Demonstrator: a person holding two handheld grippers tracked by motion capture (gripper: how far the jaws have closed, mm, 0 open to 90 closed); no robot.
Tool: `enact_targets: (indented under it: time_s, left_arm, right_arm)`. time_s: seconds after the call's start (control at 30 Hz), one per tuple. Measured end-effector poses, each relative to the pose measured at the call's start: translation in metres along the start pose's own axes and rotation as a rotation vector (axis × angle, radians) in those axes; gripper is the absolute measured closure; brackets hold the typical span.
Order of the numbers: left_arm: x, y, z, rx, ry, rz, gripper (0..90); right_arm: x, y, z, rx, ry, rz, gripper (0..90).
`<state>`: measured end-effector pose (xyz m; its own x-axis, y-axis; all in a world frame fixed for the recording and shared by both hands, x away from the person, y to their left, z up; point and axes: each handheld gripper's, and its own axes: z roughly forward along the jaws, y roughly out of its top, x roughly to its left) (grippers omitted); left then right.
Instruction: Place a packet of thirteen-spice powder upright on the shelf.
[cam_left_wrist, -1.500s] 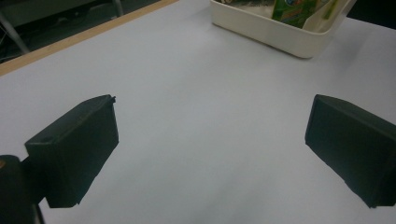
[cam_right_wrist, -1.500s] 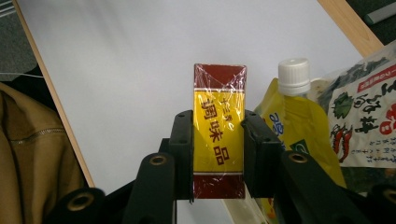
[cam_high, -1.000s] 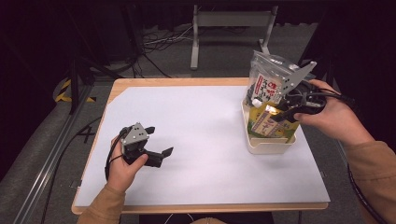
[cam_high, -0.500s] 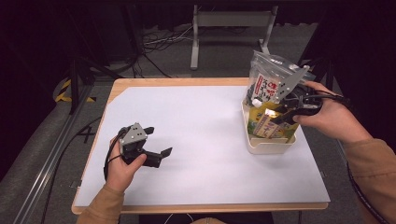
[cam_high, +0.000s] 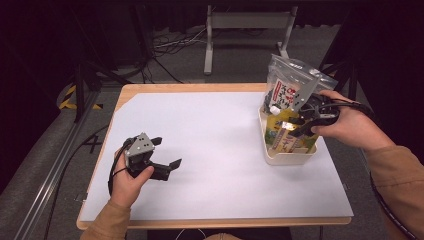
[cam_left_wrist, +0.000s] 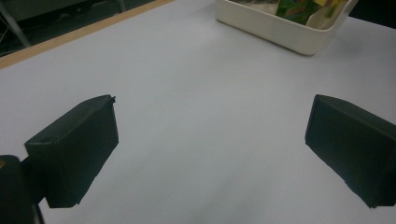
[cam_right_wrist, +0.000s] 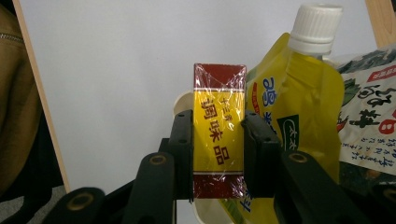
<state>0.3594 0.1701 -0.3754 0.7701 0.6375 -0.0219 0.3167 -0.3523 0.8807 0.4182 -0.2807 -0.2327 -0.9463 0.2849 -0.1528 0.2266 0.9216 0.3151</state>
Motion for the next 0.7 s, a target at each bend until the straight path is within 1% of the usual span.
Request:
enact_targets:
  time_s: [0.1, 0.13, 0.2, 0.33, 0.47, 0.53, 0.7]
  left_arm:
    - [0.000, -0.001, 0.000, -0.002, -0.001, -0.008, 3.3]
    - [0.000, -0.001, 0.000, -0.001, -0.003, -0.011, 3.3]
    - [0.001, -0.001, 0.000, -0.001, 0.005, -0.006, 3.3]
    - [0.001, -0.001, 0.001, 0.003, 0.000, -0.010, 3.3]
    - [0.001, -0.001, 0.002, 0.001, -0.004, -0.014, 3.3]
    - [0.001, -0.001, 0.002, 0.002, -0.004, -0.007, 3.3]
    - [0.001, -0.001, 0.003, 0.001, -0.004, -0.011, 3.3]
  right_arm:
    - [-0.002, -0.001, 0.003, 0.011, 0.009, -0.018, 68.9]
    - [-0.002, -0.001, 0.003, 0.016, 0.013, -0.015, 68.8]
    - [-0.002, -0.001, 0.004, 0.020, 0.022, -0.024, 68.8]
    - [-0.001, -0.001, 0.006, 0.030, 0.039, -0.037, 68.8]
    - [-0.001, -0.002, 0.006, 0.029, 0.044, -0.057, 68.8]
    - [-0.002, -0.002, 0.007, 0.026, 0.049, -0.067, 68.8]
    - [-0.001, -0.002, 0.012, 0.043, 0.061, -0.089, 68.7]
